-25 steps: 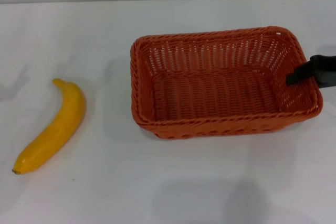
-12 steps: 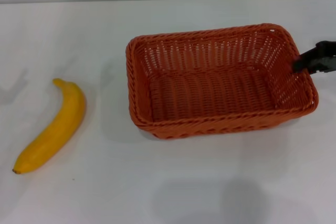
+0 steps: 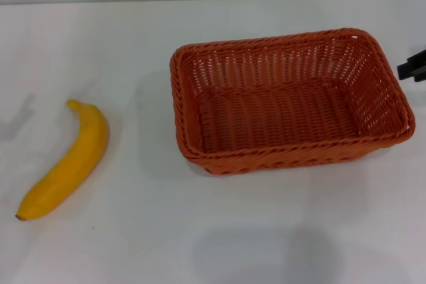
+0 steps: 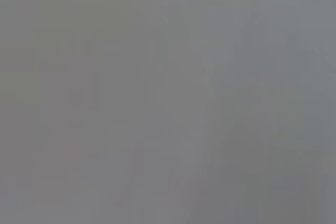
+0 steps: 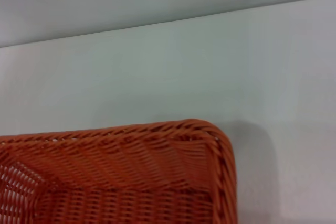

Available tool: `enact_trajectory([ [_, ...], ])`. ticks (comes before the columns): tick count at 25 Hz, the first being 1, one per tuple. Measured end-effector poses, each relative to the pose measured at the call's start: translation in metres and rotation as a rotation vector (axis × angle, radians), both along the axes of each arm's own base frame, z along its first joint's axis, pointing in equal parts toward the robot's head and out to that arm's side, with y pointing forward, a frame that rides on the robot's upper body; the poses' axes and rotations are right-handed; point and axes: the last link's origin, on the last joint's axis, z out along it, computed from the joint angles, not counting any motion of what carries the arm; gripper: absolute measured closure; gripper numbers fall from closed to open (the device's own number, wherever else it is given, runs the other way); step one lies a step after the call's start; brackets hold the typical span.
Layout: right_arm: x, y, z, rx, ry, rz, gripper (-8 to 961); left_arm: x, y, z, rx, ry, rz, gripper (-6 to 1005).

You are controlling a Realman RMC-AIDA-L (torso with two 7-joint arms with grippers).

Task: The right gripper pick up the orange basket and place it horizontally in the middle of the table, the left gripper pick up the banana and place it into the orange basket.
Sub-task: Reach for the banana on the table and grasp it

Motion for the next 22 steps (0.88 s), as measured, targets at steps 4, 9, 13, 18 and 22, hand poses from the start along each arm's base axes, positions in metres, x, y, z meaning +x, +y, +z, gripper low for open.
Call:
enact_trajectory([
  [4, 0.002, -0.002, 0.005, 0.000, -0.009, 0.019, 621, 0.001, -0.005, -0.002, -0.006, -0.018, -0.008, 186],
  [9, -0.001, -0.003, 0.047, 0.152, -0.010, 0.121, 620, 0.001, -0.012, -0.001, -0.051, -0.068, -0.013, 188],
  [13, 0.004, -0.012, 0.077, 0.347, 0.001, 0.285, 620, 0.003, -0.015, 0.005, -0.182, -0.111, 0.004, 190],
  [18, 0.026, -0.026, 0.075, 0.537, 0.004, 0.553, 620, 0.014, -0.015, 0.019, -0.389, -0.147, 0.063, 192],
  [22, 0.056, -0.031, 0.062, 0.679, 0.065, 0.620, 619, 0.027, -0.013, 0.026, -0.527, -0.112, 0.102, 193],
])
